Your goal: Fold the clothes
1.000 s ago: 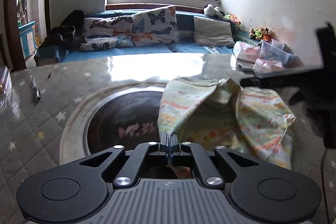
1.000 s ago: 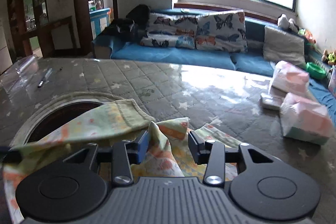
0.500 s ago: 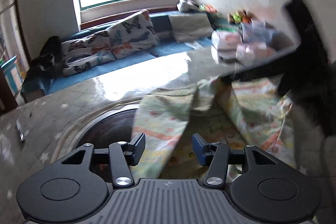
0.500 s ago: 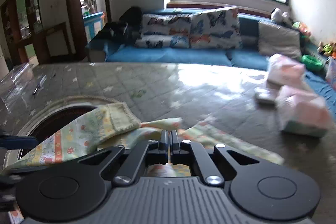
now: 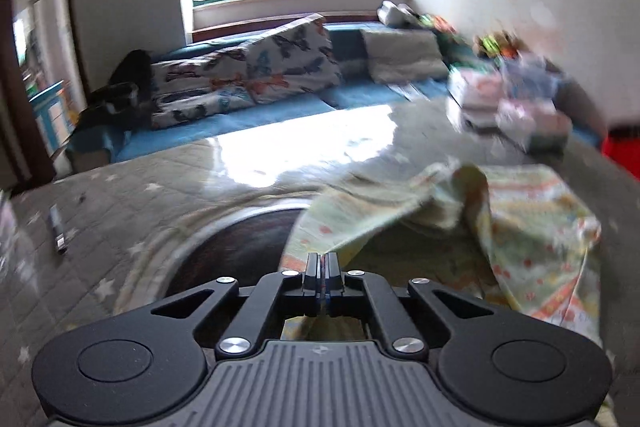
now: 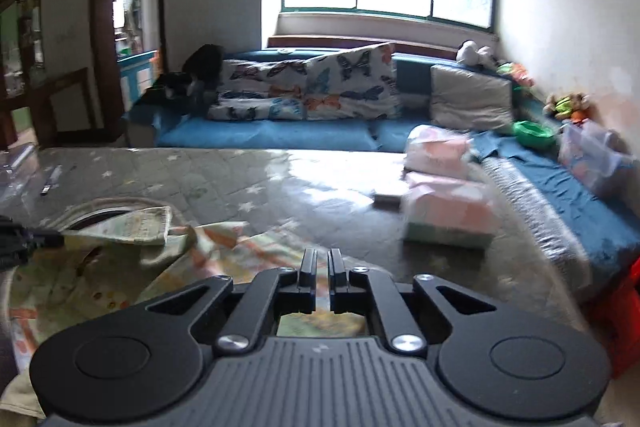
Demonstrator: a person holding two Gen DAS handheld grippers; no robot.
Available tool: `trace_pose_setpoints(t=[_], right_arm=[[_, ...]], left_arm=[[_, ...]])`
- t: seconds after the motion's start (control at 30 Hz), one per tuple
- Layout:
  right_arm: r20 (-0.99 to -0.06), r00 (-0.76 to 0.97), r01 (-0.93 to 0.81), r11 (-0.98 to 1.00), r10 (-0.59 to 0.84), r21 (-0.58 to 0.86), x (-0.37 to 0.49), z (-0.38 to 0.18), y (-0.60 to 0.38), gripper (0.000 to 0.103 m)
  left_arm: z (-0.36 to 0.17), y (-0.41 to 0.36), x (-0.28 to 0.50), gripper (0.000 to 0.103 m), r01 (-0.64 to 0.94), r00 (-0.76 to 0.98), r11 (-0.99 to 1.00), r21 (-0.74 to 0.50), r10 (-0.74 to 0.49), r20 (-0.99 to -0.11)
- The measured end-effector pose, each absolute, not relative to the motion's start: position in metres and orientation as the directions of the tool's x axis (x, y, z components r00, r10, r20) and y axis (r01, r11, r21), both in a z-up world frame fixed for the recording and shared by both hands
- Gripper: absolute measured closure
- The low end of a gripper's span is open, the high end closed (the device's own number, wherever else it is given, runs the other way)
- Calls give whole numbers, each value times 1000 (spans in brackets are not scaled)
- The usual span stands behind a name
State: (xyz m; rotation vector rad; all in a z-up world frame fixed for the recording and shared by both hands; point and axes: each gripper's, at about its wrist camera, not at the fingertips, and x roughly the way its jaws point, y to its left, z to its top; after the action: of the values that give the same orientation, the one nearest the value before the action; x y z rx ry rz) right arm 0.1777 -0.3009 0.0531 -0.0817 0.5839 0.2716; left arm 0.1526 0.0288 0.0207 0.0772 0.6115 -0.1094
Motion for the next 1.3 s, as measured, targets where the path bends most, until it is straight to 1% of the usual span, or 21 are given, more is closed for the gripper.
trace_pose_setpoints(t=[0.03, 0.1, 0.13, 0.17, 0.23, 0.3, 0.33, 0.43, 0.5, 0.53, 0.57, 0.63, 0.67, 0.83, 1.07, 1.13, 1.2, 1.3], right_arm=[[-556, 793, -293, 956, 250, 12, 181, 50, -294, 93], [-558, 778, -328, 944, 290, 34, 188, 44, -279, 82], [-559, 769, -344, 938, 309, 45, 191, 41, -272, 73], [-562, 763, -356, 933, 319, 47, 196, 39, -264, 69], [-569, 749, -380, 924, 340, 51, 207, 33, -247, 69], [-578, 732, -406, 912, 359, 53, 220, 27, -230, 66], [-590, 722, -417, 908, 361, 45, 228, 23, -219, 63], [-628, 692, -424, 905, 354, 43, 251, 10, -200, 63], [-656, 670, -422, 905, 346, 47, 261, -2, -192, 64], [-668, 660, -422, 905, 344, 49, 265, -8, -189, 68], [-675, 649, -422, 905, 350, 63, 268, -13, -188, 79], [-674, 643, -418, 904, 362, 87, 267, -16, -189, 97], [-670, 648, -414, 906, 363, 90, 264, -16, -190, 100], [-592, 737, -378, 925, 327, 40, 235, 11, -215, 102], [-477, 847, -274, 962, 235, -12, 181, 64, -282, 102], [-461, 866, -233, 972, 194, -29, 160, 74, -308, 102], [-466, 872, -193, 980, 153, -39, 141, 73, -330, 102], [-501, 861, -130, 991, 91, -43, 119, 60, -358, 101]], left_arm=[[25, 35, 148, 102, 106, 821, 994, 24, -74, -567], [31, 48, 139, 102, 71, 832, 997, -1, -60, -551], [34, 54, 135, 102, 55, 837, 998, -11, -52, -544], [36, 60, 130, 102, 40, 841, 999, -17, -43, -539], [39, 71, 120, 102, 17, 847, 999, -28, -29, -531], [40, 80, 111, 102, -3, 849, 999, -41, -19, -528], [40, 85, 106, 102, -12, 849, 999, -49, -16, -527], [38, 97, 95, 102, -43, 850, 996, -80, -6, -527], [37, 104, 87, 102, -63, 851, 993, -100, 1, -526], [37, 107, 82, 102, -73, 851, 991, -110, 4, -525], [37, 110, 79, 102, -81, 851, 990, -116, 9, -525], [36, 116, 72, 102, -101, 850, 987, -126, 20, -526], [35, 119, 69, 102, -111, 849, 985, -131, 25, -528], [29, 131, 53, 102, -149, 838, 977, -154, 43, -544], [30, 131, 21, 102, -166, 843, 974, -157, 58, -534], [33, 131, 8, 102, -166, 846, 974, -156, 60, -530], [36, 130, -7, 102, -165, 845, 976, -146, 63, -531], [35, 129, -27, 102, -163, 833, 979, -125, 68, -549]])
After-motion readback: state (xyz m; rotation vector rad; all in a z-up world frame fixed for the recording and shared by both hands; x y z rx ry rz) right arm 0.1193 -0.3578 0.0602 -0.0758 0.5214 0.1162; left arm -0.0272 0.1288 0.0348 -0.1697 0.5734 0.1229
